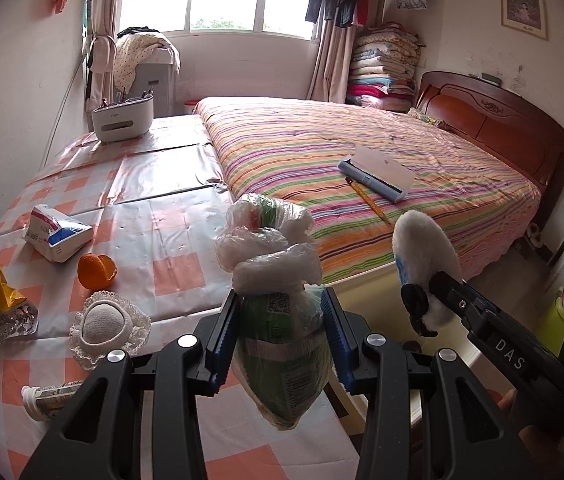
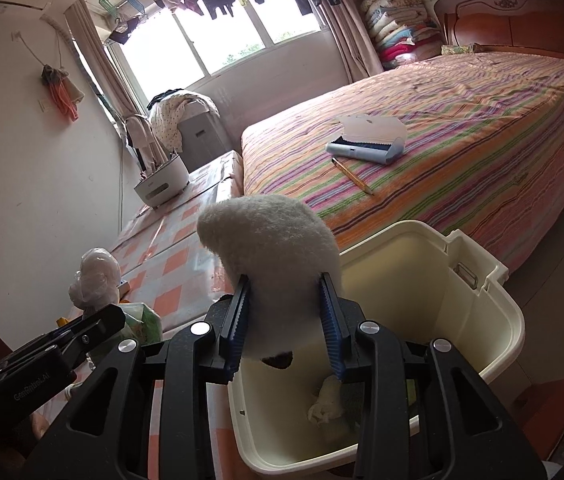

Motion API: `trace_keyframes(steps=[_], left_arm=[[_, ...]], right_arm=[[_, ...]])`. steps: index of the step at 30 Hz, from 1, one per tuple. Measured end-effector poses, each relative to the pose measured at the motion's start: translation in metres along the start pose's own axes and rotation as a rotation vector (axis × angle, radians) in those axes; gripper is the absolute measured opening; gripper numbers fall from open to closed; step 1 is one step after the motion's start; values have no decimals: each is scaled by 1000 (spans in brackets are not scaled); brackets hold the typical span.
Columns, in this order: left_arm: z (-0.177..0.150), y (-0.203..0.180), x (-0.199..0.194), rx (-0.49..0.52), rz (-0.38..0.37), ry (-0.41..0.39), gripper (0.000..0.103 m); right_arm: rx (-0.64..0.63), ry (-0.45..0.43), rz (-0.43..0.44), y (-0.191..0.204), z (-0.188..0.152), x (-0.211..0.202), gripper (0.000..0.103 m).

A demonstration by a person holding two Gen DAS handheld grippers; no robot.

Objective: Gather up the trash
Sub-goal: 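Open the right tool to drop the white plush into the cream bin, then open the left tool to drop the wrapped green bottle into the bin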

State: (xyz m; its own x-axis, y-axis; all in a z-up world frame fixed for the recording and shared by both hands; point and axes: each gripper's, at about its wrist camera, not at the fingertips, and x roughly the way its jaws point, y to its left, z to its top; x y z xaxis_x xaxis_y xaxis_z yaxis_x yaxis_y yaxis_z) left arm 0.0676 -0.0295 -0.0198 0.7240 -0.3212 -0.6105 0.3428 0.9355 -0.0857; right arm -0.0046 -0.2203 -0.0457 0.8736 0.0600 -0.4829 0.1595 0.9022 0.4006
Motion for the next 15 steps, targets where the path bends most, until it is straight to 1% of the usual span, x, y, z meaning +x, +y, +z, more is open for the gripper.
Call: trace_keyframes(steps=[12, 13, 15], left_arm=[[2, -35, 9, 57, -25, 21, 40], [3, -38, 10, 62, -27, 22, 40], [3, -42, 12, 70, -30, 26, 40]], right_arm=[[82, -33, -30, -29, 6, -9, 36], [91, -36, -32, -31, 7, -10, 36], [110, -45, -31, -35, 7, -12, 42]])
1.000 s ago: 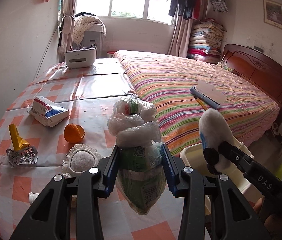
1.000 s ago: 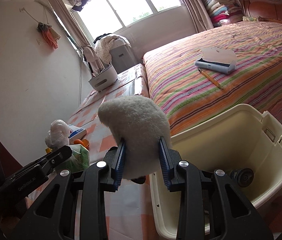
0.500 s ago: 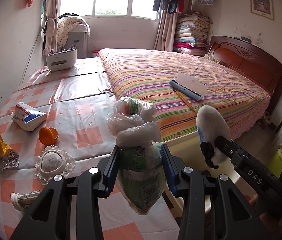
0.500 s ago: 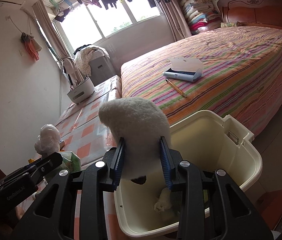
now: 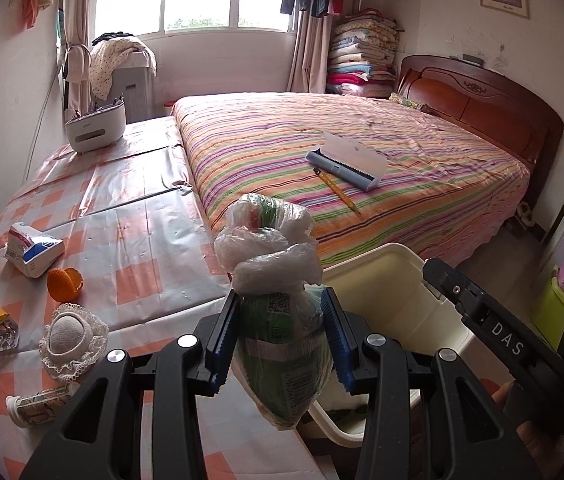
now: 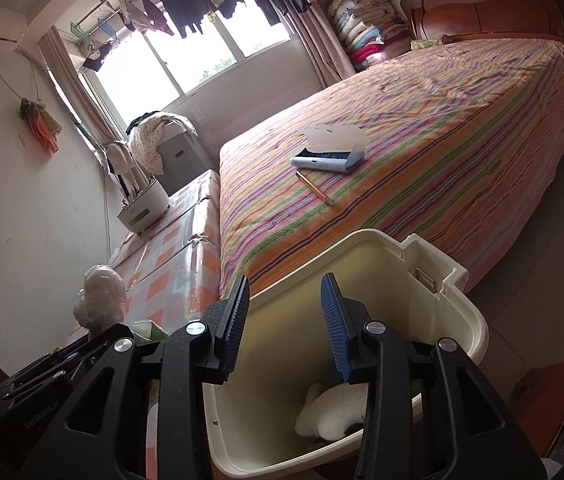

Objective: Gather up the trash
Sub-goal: 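Open the left tool to drop the wrapped green bottle into the bin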

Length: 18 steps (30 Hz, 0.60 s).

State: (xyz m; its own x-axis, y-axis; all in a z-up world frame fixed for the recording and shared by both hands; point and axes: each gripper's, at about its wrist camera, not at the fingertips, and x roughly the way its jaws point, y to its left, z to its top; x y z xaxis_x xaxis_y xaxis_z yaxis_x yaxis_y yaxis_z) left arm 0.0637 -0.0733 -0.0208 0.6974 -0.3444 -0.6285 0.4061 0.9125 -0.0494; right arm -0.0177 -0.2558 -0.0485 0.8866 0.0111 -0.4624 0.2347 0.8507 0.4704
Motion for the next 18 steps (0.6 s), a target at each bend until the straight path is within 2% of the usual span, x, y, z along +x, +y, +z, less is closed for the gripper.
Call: trace_keyframes(steps=[1, 2, 6, 10, 18], left_arm=[[0, -2, 1, 2, -3, 1, 40], [1, -5, 2, 6, -5, 3, 40], [2, -14, 6, 21, -17, 15, 40], [1, -23, 9, 37, -24, 24, 40], [2, -40, 17, 64, -48, 49, 42]], right_arm=[[17, -11, -3, -3, 1, -2, 51], [37, -26, -8, -7, 2, -5, 56], [109, -85, -23, -25, 8, -15, 60], [170, -112, -26, -36, 12, -20, 60], [190, -127, -21, -41, 11, -22, 60]])
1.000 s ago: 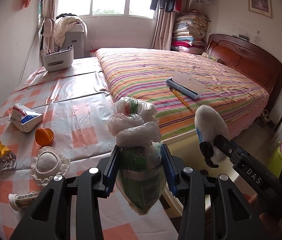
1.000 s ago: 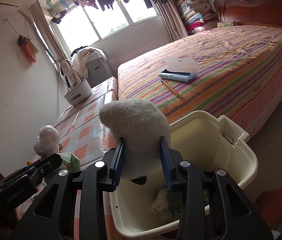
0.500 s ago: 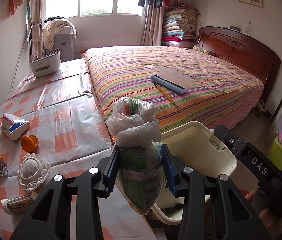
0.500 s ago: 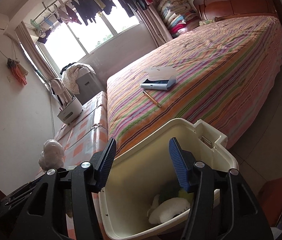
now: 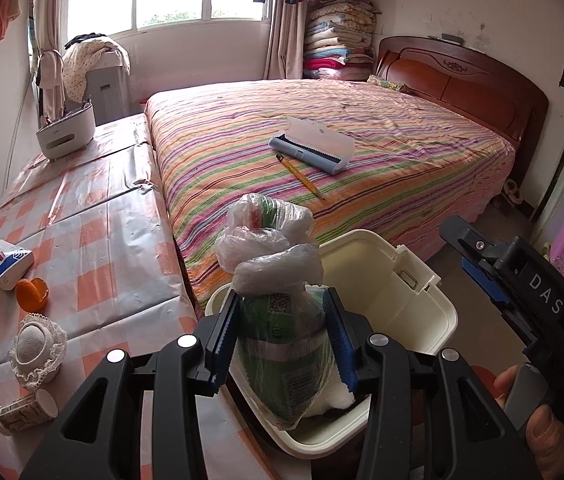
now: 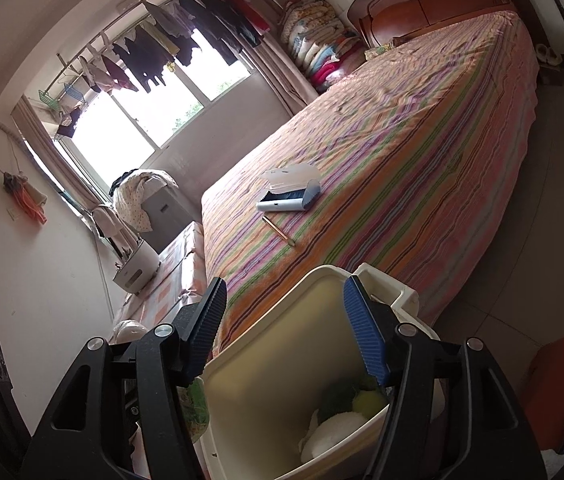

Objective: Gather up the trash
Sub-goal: 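Open the left tool to drop the wrapped green bottle into the bin, then grasp the yellow foil packet with the left tool while the right tool grasps the orange peel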

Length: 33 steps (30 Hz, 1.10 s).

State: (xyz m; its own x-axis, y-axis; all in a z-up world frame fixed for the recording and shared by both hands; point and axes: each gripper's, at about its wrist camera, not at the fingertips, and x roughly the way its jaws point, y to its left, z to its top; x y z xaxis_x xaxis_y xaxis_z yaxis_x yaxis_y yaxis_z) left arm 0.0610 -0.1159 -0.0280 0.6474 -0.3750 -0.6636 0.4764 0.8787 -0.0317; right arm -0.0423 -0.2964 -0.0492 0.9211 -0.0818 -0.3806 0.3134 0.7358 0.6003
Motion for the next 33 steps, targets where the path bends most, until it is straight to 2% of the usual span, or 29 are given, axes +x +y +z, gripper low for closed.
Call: trace_keyframes(steps=[4, 6, 9, 19, 33], left_arm=[[1, -7, 4, 15, -9, 17, 45], [2, -8, 5, 11, -7, 16, 60], [3, -7, -1, 2, 2, -15, 71], [1, 32, -19, -50, 61, -35, 73], [-21, 120, -48, -167, 155, -53, 73]], right_arm=[[13, -7, -1, -3, 1, -2, 62], [18, -10, -4, -4, 1, -2, 65], [20, -12, -7, -4, 1, -2, 66], [-15, 9, 2, 8, -5, 5, 69], [-156, 79, 14, 61, -38, 22, 69]])
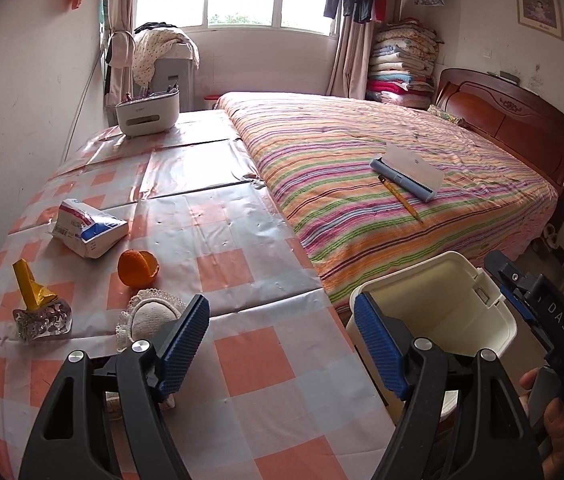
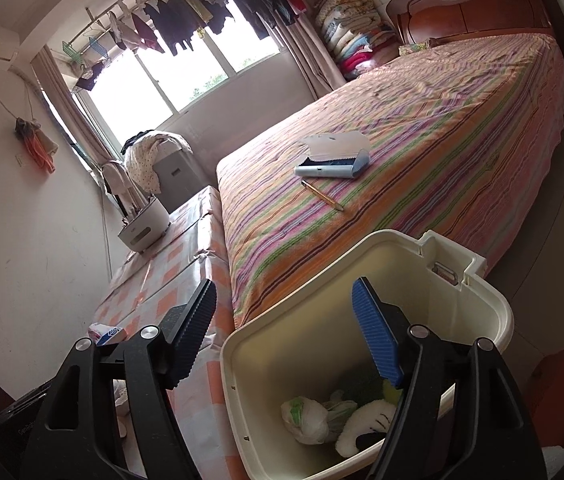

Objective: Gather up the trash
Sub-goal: 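Grasp the yellow foil packet with the left tool while the right tool grasps the orange peel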

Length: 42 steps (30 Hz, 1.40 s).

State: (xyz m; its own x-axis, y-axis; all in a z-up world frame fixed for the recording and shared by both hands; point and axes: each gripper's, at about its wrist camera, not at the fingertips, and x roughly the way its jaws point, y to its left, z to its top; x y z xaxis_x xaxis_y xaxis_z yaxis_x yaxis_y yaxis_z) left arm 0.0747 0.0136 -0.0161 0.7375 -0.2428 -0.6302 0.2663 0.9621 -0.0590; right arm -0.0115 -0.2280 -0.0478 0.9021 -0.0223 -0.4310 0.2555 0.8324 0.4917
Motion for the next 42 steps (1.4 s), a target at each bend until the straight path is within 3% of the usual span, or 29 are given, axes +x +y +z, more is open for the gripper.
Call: trace_keyframes(steps=[8, 15, 21, 32, 34, 36, 39, 42], left_arm=[[1, 81, -17, -139, 137, -45, 73], [2, 169, -12, -248, 307, -19, 73], [1, 224, 10, -304, 339, 35, 73], [1, 264, 54, -354, 352, 112, 72], [0, 271, 61, -373, 341, 129, 64], [-2, 279, 67, -389, 334, 151, 37], [-7, 290, 75, -431, 316, 180, 16], [-9, 294, 71, -457, 316, 159, 13]], right_arm=[[-92, 58, 31, 45, -21, 15, 70], [-173, 97, 70, 82, -38, 24, 70], [-251, 147, 128, 118, -47, 35, 70], [-453, 226, 242, 196, -47, 72, 70], [-472, 240, 248, 207, -47, 81, 70], [-492, 267, 261, 217, -46, 93, 70], [-507, 326, 273, 229, -48, 115, 69], [-555, 376, 281, 246, -56, 135, 67]])
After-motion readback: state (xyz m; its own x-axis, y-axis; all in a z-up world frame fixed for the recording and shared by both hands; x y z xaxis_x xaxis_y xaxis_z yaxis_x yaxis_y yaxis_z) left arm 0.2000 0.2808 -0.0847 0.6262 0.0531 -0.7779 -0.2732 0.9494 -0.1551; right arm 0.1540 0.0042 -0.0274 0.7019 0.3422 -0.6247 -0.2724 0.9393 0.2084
